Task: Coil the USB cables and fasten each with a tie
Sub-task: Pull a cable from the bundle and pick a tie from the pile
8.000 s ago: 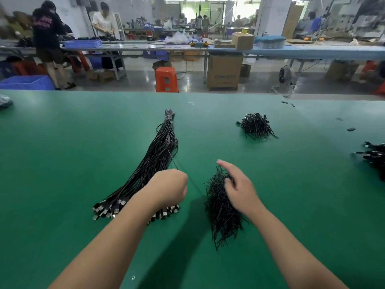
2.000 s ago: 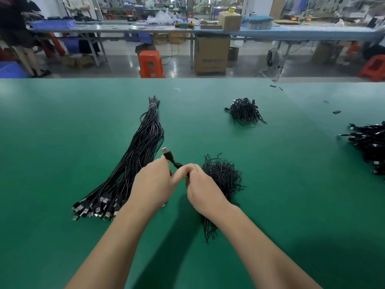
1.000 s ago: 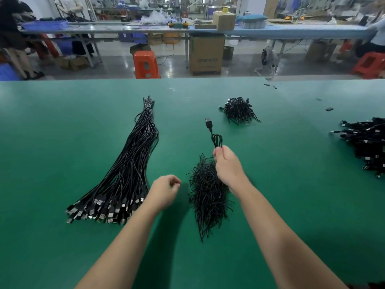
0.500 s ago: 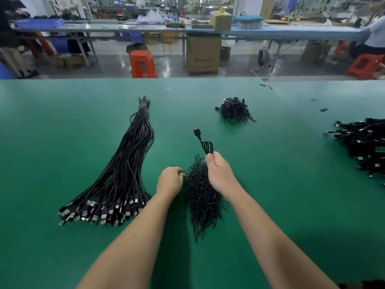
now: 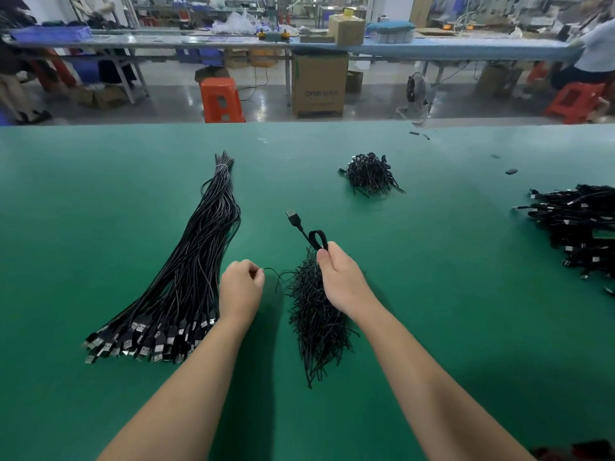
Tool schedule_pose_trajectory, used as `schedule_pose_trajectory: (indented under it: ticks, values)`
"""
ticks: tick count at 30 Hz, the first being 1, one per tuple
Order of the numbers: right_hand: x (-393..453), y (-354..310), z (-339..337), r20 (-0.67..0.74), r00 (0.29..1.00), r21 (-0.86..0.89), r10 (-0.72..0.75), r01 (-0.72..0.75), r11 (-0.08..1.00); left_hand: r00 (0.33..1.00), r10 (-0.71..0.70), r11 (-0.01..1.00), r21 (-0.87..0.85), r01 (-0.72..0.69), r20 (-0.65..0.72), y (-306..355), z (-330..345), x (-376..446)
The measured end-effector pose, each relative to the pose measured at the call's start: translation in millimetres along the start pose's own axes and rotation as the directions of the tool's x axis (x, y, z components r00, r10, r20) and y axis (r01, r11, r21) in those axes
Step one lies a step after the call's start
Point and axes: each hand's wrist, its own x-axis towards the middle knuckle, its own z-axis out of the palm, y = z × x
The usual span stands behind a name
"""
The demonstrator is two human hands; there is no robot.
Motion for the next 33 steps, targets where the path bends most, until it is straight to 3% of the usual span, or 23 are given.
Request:
schedule_pose_trajectory:
  ticks: [5, 10, 15, 20, 23, 27, 29, 31, 33]
  values:
    - [-6, -9, 9, 0.124, 0.986, 0.027, -0.109, 0.106, 0.994, 0.982, -0.157, 0.953, -0.278, 0.123, -0.105, 19, -27, -4]
    - [-13, -16, 23, 0.225, 0.96, 0.0, -0.168, 0.173, 0.985, 0.951, -0.306, 0.74, -0.62, 0.261, 0.035, 48, -44, -12]
    - [-11, -9, 38, 0.217, 0.968, 0.103, -0.128, 0.107, 0.989, 0.948, -0.252, 0.61, -0.728, 0.313, 0.197, 65, -52, -29]
    - [-5, -2, 43, 0.198, 0.98, 0.287, -0.03, -0.028, 0.958, 0.96, -0.14, 0.681, -0.68, 0.271, 0.243, 65, -56, -42]
    - [-1, 0, 41, 0.153, 0.988, 0.384, 0.016, -0.074, 0.92, 0.981, -0.019, 0.792, -0.596, 0.131, 0.191, 66, -58, -49]
    - [3, 2, 34, 0.116, 0.988, 0.424, 0.107, -0.146, 0.894, 0.967, 0.254, 0.923, -0.298, -0.242, 0.002, 67, -65, -57]
    - [3, -1, 29, 0.159, 0.98, 0.45, 0.117, -0.178, 0.875, 0.875, 0.474, 0.874, -0.062, -0.481, -0.101, 66, -70, -60]
    - [1, -4, 23, 0.248, 0.963, 0.451, 0.108, -0.214, 0.866, 0.701, 0.697, 0.717, 0.145, -0.682, -0.151, 62, -73, -57]
    - [-2, -9, 17, 0.372, 0.925, 0.419, 0.083, -0.247, 0.874, 0.564, 0.817, 0.576, 0.219, -0.788, -0.121, 62, -77, -54]
